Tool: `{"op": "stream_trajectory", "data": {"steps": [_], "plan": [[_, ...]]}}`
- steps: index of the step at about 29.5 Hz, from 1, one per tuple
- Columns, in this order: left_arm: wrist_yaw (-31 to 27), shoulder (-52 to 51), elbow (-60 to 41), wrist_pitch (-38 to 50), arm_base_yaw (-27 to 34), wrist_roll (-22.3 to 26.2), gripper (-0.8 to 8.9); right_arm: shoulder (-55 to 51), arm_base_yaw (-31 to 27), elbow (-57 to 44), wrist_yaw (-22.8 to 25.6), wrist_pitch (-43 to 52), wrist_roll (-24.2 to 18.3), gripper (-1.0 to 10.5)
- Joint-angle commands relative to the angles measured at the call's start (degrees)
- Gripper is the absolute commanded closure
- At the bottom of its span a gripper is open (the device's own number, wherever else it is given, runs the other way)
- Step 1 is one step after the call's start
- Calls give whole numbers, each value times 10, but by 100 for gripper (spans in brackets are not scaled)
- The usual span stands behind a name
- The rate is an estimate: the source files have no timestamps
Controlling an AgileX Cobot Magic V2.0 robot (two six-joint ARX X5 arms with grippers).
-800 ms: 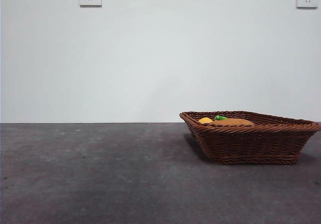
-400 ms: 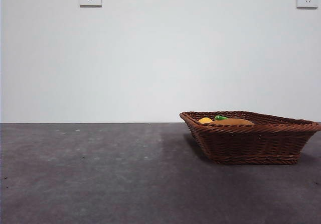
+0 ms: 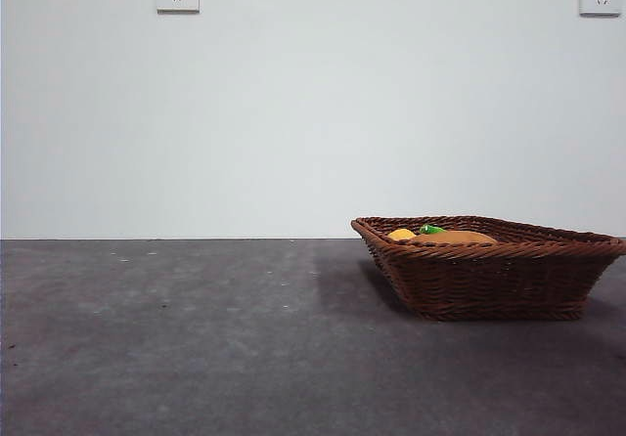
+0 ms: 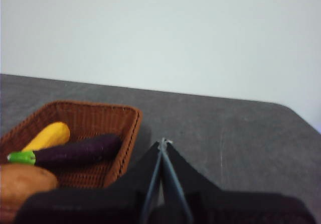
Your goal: Help me put the vegetables on the table into the basket
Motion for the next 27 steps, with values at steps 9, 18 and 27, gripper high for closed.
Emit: {"op": "stream_trajectory", "data": {"steps": [9, 18, 27], "plan": [[2, 0, -6, 3, 1, 8, 816, -4, 40, -37, 9, 12, 4, 946], [2, 0, -6, 3, 1, 8, 816, -15, 92, -48, 39, 8, -11, 946], [2, 0, -6, 3, 1, 8, 816, -15, 95, -48, 132, 8, -7, 946]]}}
